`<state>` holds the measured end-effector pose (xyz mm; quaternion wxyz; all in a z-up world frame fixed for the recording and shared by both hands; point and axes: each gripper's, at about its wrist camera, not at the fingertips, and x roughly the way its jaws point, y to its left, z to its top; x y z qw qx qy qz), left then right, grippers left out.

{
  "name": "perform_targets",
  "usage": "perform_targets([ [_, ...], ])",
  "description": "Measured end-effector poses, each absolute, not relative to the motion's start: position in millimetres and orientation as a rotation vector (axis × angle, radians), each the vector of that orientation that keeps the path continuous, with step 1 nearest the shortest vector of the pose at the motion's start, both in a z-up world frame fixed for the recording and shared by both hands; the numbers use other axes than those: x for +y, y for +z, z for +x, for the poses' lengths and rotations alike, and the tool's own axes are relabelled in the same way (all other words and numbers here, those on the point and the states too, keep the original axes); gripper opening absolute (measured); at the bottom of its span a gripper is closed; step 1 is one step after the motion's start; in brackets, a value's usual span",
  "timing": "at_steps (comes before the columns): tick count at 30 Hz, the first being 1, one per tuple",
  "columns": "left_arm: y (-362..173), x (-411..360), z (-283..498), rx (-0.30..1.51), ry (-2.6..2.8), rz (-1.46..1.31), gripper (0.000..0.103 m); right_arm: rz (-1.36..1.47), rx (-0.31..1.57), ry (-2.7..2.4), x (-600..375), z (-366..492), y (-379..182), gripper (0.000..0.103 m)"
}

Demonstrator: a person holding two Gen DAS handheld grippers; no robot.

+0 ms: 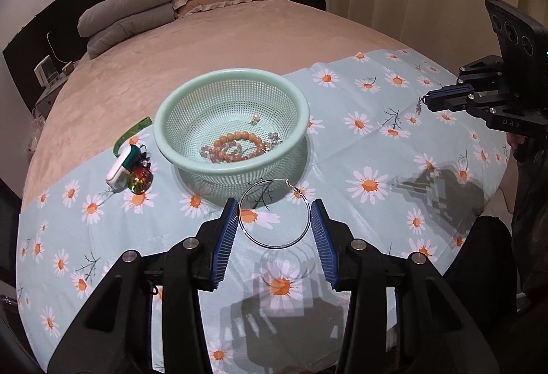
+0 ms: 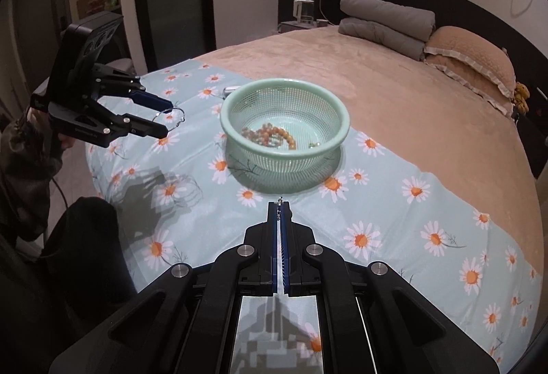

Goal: Organize jewelry
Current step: 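Carry both earrings over the green basket and open both grippers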

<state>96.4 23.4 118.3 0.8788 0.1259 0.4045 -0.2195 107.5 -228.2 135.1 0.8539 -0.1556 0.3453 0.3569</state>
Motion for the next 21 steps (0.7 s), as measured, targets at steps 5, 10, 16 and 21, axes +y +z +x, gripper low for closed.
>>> perform_targets([
  [5,141.3,27.4,110.0,0.795,-0.446,0.268,0.045,-0.369,0.693,0.778,-209.8,122.0,156.6,0.002],
  [10,152.8,27.8,137.6,0.767,-0.451,0.278,0.045,-0.399,0.668,0.809,-185.3,147.4,166.7,0.002],
  [16,143.4,26.8,178.2,0.78,-0.462,0.272,0.045,-0.406,0.665,0.842,-155.5,186.1,154.3,0.002],
  [21,121.2,28.3,208.2,0.826,-0.47,0.249,0.045,-0.411,0.704,0.862,-134.7,217.7,125.5,0.002],
])
